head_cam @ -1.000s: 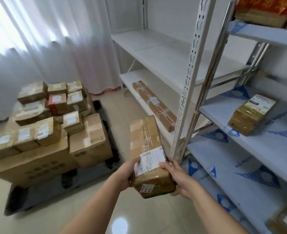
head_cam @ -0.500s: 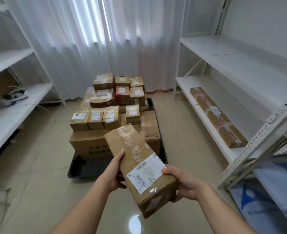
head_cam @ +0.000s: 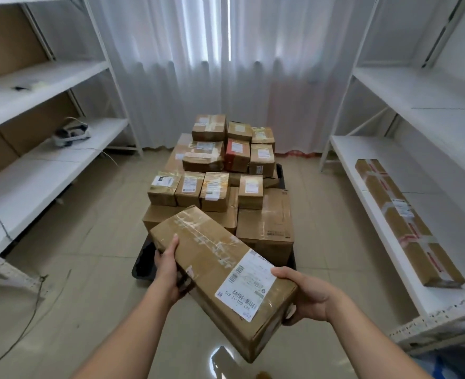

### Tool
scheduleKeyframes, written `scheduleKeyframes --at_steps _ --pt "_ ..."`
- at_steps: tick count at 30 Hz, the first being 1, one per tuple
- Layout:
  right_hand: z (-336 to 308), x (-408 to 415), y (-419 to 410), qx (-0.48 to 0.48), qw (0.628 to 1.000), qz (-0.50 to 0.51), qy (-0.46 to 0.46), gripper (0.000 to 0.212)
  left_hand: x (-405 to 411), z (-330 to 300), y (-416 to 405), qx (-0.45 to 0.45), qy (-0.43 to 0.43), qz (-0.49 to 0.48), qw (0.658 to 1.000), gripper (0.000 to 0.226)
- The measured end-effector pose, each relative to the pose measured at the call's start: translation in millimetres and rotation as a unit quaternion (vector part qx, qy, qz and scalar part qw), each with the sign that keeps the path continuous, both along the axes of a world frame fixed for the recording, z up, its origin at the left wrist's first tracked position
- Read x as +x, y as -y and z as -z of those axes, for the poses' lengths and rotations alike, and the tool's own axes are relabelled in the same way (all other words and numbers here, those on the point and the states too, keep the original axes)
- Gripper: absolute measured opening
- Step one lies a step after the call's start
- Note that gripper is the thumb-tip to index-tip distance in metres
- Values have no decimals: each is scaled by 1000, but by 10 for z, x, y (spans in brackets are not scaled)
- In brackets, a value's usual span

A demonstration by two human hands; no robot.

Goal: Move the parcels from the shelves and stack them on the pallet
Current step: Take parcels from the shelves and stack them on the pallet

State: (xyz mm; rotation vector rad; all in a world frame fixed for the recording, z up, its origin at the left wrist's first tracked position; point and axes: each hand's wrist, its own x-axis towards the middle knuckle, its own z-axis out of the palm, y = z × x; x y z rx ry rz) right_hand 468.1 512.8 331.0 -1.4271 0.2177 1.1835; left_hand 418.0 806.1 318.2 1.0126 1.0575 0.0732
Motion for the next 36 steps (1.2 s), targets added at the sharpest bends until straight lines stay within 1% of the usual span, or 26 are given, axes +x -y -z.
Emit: scheduleKeyframes --at_steps 2,4,5,8,11,12,14,16,18,20,23,25,26,27,29,30,32,33,35,36 --pt "74 305 -90 -6 999 48 -24 68 221 43 -48 10 1 -37 999 90" --pt "130 622 -183 -5 996 74 -44 62 479 98 -107 22 1 -68 997 98" --pt "143 776 -226 -2 996 79 -51 61 619 112 -127 24 -5 -86 996 100" --pt "142 1189 -287 22 992 108 -62 62 1070 131 -179 42 -34 -126 991 95" --pt "145 1609 -255 45 990 115 -65 62 1492 178 -190 58 -44 -157 985 104" --pt "158 1743 -247 47 990 114 -73 67 1613 164 -170 56 -40 -164 984 108" --pt "223 1981 -258 67 987 109 -93 83 1829 178 -154 36 -28 -181 982 119" --pt "292 2178 -299 85 986 107 -94 100 2009 198 -156 28 -13 -185 982 122" --pt "340 2352 -356 75 987 110 -86 108 2179 226 -210 30 -11 -180 983 123" --pt "386 2508 -425 67 988 112 -78 109 2369 266 -298 27 -19 -171 985 130" --pt "478 2731 -536 73 986 128 -71 102 2668 347 -427 27 -29 -143 989 141" --pt "507 2877 -612 80 982 154 -72 94 2912 403 -526 10 -43 -102 994 148" --pt "500 2930 -648 85 980 165 -78 87 3016 385 -543 -2 -45 -71 996 148" --pt "495 3007 -699 92 975 181 -86 79 3161 375 -556 -19 -38 -33 999 145" --pt "492 3136 -787 113 964 217 -107 66 3407 307 -499 -40 -23 48 998 131" --pt "485 3233 -849 127 958 229 -114 64 3554 261 -459 -43 -14 89 995 127" --pt "464 3417 -937 143 949 253 -124 66 3838 212 -397 -24 -15 154 988 134" --pt "432 3500 -948 144 946 264 -122 67 3978 176 -373 -19 -15 176 984 131" --pt "381 3646 -888 124 952 262 -102 64 4269 156 -366 -8 -6 207 978 115" --pt "354 3709 -833 99 959 250 -87 62 4399 132 -340 -5 -3 226 974 108"
